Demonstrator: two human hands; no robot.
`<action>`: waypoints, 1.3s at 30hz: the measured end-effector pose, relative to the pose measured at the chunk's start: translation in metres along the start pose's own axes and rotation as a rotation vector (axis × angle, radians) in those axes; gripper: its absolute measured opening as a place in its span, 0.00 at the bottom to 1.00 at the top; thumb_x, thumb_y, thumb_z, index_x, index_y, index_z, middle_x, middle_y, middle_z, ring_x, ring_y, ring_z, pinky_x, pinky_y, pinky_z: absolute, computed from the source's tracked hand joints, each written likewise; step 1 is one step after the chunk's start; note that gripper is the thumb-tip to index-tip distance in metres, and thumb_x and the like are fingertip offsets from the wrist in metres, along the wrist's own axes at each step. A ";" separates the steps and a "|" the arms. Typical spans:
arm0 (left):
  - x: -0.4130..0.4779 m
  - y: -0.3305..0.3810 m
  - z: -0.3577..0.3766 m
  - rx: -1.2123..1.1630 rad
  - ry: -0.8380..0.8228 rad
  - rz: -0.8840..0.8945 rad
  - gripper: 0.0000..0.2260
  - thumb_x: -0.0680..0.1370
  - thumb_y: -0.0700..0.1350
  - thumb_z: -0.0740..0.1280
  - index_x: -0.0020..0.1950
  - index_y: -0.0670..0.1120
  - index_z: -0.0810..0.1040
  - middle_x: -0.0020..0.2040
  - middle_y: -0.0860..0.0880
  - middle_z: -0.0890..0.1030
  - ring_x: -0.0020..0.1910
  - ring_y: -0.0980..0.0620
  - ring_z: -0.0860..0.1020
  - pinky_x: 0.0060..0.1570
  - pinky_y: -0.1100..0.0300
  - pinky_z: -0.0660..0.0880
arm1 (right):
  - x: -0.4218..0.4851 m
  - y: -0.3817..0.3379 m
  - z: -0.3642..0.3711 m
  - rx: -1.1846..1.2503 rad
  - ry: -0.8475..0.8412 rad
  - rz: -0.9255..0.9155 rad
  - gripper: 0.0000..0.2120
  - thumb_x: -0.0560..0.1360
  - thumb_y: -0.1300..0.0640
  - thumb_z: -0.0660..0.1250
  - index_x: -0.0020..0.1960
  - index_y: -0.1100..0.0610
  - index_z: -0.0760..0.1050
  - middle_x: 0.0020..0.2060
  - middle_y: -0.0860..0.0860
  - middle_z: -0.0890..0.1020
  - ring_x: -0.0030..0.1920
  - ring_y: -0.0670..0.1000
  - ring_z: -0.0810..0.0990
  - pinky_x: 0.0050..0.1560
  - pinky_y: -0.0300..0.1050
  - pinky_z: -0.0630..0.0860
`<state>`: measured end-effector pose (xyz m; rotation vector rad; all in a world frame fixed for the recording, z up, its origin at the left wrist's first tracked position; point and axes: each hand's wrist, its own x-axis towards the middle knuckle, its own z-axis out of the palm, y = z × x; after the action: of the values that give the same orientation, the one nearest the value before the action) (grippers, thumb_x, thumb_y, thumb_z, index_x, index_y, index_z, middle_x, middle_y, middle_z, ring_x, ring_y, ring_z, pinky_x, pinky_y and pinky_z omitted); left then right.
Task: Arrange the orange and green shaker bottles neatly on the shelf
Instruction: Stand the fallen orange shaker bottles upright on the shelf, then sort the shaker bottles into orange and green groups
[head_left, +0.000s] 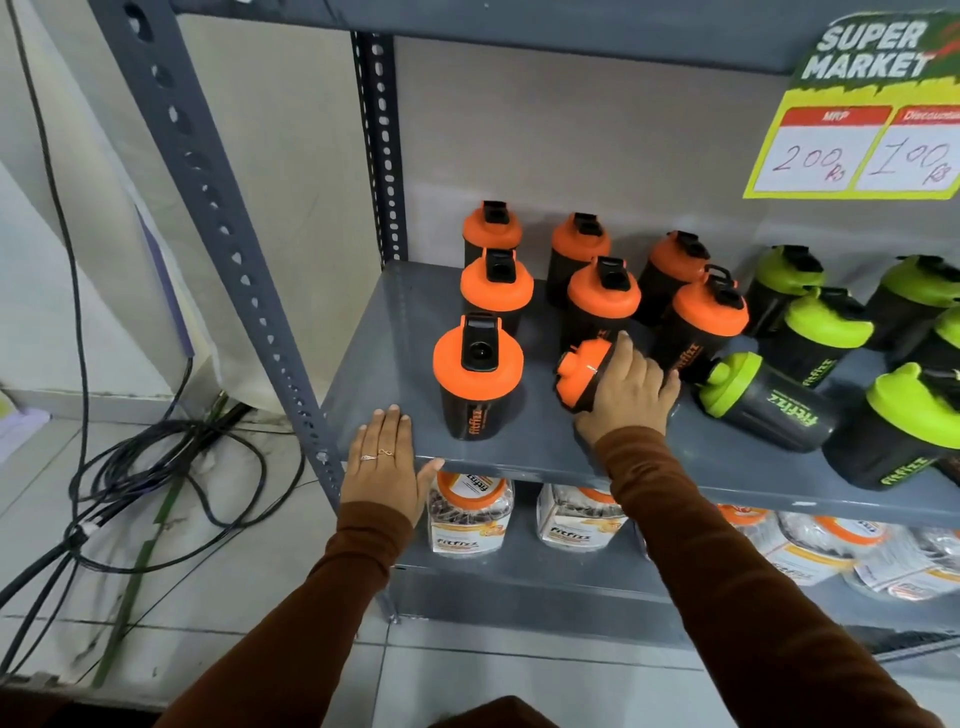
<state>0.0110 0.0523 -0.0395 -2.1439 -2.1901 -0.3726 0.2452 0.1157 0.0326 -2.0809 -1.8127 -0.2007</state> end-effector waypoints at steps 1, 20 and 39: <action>0.000 0.001 0.001 -0.006 0.006 -0.010 0.27 0.69 0.51 0.71 0.60 0.34 0.73 0.59 0.34 0.77 0.59 0.35 0.75 0.59 0.40 0.69 | -0.002 0.002 0.000 0.027 0.023 -0.011 0.47 0.58 0.61 0.75 0.70 0.64 0.54 0.64 0.63 0.70 0.65 0.63 0.66 0.69 0.64 0.55; -0.018 0.025 0.001 -0.048 0.039 -0.073 0.28 0.74 0.54 0.54 0.62 0.33 0.71 0.62 0.32 0.74 0.62 0.33 0.72 0.62 0.41 0.65 | -0.042 0.001 0.000 0.950 0.103 0.257 0.50 0.55 0.47 0.80 0.68 0.60 0.59 0.65 0.60 0.65 0.68 0.57 0.60 0.71 0.53 0.59; -0.005 0.247 0.006 -0.101 -0.056 0.462 0.26 0.76 0.56 0.50 0.61 0.38 0.73 0.60 0.42 0.79 0.59 0.44 0.77 0.63 0.51 0.66 | 0.043 0.182 -0.036 -0.075 -0.176 0.030 0.44 0.67 0.57 0.71 0.72 0.64 0.47 0.69 0.64 0.63 0.69 0.63 0.61 0.71 0.61 0.54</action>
<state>0.2566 0.0501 -0.0134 -2.6447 -1.6490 -0.4006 0.4351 0.1234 0.0466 -2.2388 -1.8993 -0.0801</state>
